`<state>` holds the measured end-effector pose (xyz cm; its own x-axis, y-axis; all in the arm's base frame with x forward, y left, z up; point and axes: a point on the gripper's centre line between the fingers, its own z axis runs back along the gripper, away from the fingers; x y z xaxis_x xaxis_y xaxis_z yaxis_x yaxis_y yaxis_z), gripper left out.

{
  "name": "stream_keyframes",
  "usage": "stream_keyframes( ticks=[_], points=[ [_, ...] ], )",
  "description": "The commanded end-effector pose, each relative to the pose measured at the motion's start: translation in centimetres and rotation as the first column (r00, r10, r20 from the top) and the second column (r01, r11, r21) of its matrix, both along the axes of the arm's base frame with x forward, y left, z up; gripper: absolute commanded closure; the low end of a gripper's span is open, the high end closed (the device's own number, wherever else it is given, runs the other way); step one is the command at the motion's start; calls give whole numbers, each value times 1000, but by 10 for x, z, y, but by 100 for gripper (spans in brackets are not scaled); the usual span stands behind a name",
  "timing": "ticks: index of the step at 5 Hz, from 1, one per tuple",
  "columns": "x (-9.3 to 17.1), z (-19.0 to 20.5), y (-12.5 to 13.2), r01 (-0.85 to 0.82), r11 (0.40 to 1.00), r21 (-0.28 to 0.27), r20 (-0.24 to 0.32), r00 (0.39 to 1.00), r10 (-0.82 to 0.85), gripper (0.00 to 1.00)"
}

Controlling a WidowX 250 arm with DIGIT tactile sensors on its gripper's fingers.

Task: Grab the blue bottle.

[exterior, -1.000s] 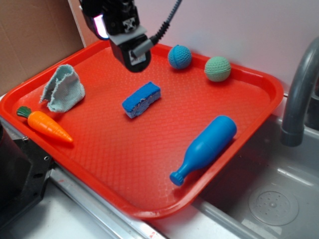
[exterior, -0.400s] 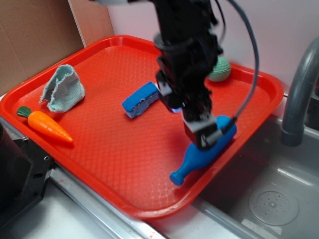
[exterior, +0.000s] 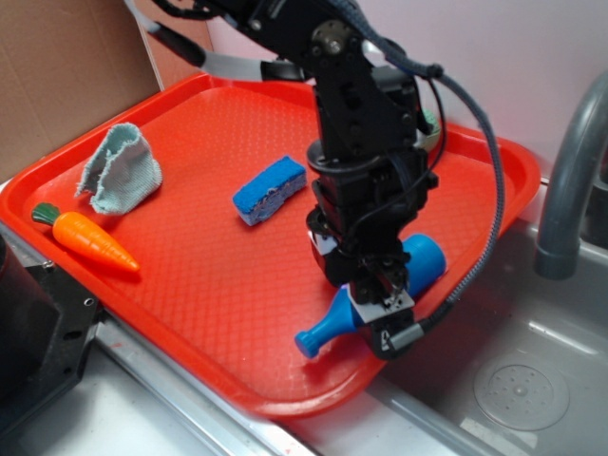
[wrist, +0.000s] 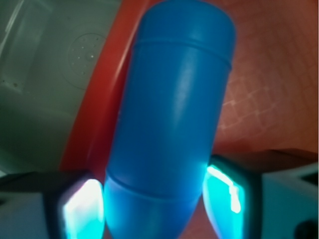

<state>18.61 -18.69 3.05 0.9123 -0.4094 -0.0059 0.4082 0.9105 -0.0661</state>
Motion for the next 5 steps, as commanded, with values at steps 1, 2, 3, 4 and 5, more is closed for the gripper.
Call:
stream_keyframes(
  ticks=[1, 2, 3, 4, 5],
  points=[
    [-18, 30, -2, 137, 989, -55, -17, 990, -138, 100],
    [26, 79, 23, 140, 988, -60, 57, 989, -136, 100],
    [18, 132, 59, 41, 999, -14, 88, 995, -39, 100],
    [10, 182, 85, -69, 996, 64, 94, 994, 62, 100],
    [-7, 198, 99, -180, 974, 141, 80, 982, 170, 100]
  ],
)
